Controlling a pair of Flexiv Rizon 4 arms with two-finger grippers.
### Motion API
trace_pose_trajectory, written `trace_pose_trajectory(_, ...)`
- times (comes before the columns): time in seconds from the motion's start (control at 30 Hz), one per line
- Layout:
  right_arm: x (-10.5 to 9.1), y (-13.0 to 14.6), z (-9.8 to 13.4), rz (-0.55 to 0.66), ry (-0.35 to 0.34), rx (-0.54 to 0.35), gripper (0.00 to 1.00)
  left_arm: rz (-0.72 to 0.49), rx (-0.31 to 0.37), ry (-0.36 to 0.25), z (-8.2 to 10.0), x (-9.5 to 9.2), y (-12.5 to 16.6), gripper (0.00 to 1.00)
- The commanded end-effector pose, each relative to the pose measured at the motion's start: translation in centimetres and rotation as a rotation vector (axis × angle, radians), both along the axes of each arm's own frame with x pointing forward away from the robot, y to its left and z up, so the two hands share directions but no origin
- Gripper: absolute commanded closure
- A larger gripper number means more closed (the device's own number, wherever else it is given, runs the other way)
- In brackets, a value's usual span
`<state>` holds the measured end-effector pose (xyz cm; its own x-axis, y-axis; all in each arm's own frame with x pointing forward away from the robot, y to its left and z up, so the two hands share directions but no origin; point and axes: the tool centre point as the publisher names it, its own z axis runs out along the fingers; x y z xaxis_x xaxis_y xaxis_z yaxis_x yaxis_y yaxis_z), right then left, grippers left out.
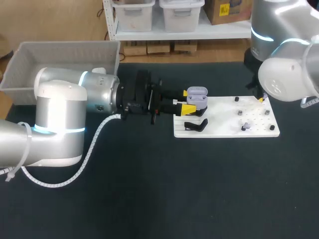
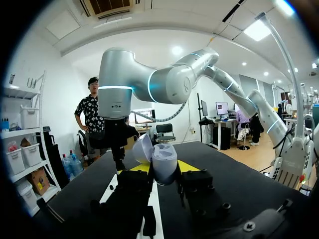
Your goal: Pick up each earbud case from the left stands, insert the matching earbuds, close the lid, and place the case in the box.
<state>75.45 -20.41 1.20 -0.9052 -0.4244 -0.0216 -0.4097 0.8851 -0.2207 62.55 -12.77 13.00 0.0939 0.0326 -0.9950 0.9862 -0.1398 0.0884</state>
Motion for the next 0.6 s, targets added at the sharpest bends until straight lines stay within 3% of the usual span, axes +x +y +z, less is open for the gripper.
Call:
trace_pose_trajectory(0.03, 0.46, 0.04, -0.06, 0.0, 0.009, -0.001, 0.6, 0.006, -0.002, -0.003, -0.04, -0.16, 0.03, 1.0)
trace_pose_trajectory(0.2, 0.49, -0.15, -0.13, -0.004, 0.01, 0.001, 0.64, 0.006, -0.002, -0.003, -0.04, -0.16, 0.03, 1.0)
trace_pose_trajectory(0.3, 0.48, -0.19, -0.12, -0.007, 0.01, 0.001, 0.82, 0.006, -0.002, -0.003, -0.04, -0.16, 0.03, 1.0)
trace_pose_trajectory(0.43, 0.41, -0.27, -0.18, -0.009, 0.013, 0.0, 0.73, 0.006, -0.002, -0.003, -0.04, -0.16, 0.03, 1.0)
trace_pose_trajectory(0.6, 0.37, -0.27, -0.19, -0.007, 0.015, -0.001, 0.78, 0.006, -0.002, -0.003, -0.04, -0.16, 0.03, 1.0)
